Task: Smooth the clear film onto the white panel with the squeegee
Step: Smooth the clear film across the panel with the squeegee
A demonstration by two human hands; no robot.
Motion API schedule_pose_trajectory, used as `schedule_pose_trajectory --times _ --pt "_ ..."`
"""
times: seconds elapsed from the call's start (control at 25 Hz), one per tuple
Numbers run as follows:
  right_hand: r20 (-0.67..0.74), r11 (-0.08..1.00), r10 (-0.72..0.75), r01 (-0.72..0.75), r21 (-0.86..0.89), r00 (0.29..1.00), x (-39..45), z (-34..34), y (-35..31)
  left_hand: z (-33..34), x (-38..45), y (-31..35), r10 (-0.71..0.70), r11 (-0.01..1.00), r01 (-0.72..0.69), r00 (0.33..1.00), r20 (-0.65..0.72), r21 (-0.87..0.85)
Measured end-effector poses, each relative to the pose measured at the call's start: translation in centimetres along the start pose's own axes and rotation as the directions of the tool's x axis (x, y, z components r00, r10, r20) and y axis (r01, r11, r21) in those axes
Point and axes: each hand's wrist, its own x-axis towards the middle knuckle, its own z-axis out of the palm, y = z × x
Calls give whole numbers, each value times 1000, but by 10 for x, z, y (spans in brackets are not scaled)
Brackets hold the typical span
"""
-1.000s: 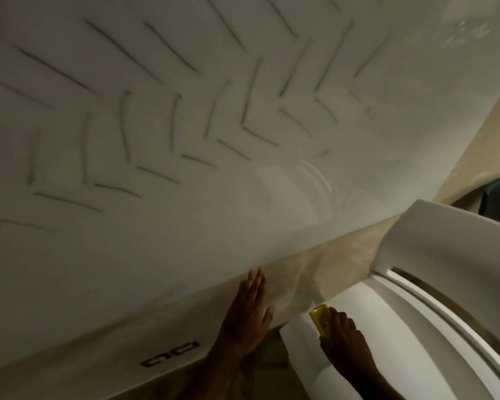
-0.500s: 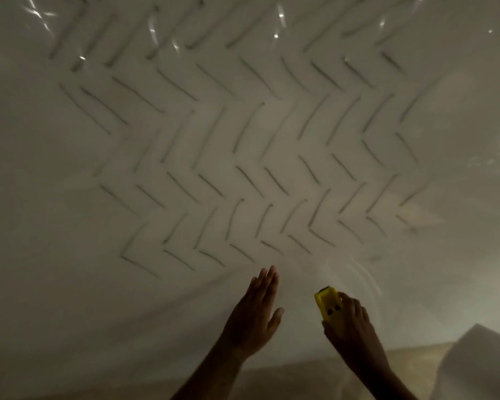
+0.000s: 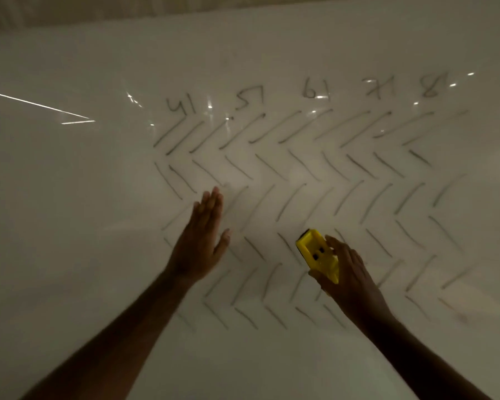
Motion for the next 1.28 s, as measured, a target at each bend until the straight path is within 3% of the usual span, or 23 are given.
schedule_pose_trajectory --times 0.24,0.44,0.6,0.8,1.0,1.16,1.28 --pt "-17 983 -155 156 100 988 96 3 -69 -54 65 -101 -69 984 93 986 -155 152" --pt "-122 916 -399 389 -93 909 181 15 -134 -80 92 -180 -129 964 180 961 -247 198" --pt "-193 812 -568 506 -290 800 250 32 -177 -74 102 -222 -95 960 166 951 -296 224" --pt "-126 687 -691 592 -422 712 326 50 -232 -62 116 -246 -29 980 99 932 -362 174" --pt "-173 650 -729 588 -481 663 373 69 -263 -55 115 -250 -1 980 86 903 -430 177" --pt "-162 609 -765 619 -495 623 364 96 -271 -53 115 -252 0 982 82 901 -433 172" --pt "-80 477 -849 694 -539 522 337 105 -246 -52 114 -252 6 980 84 894 -447 182"
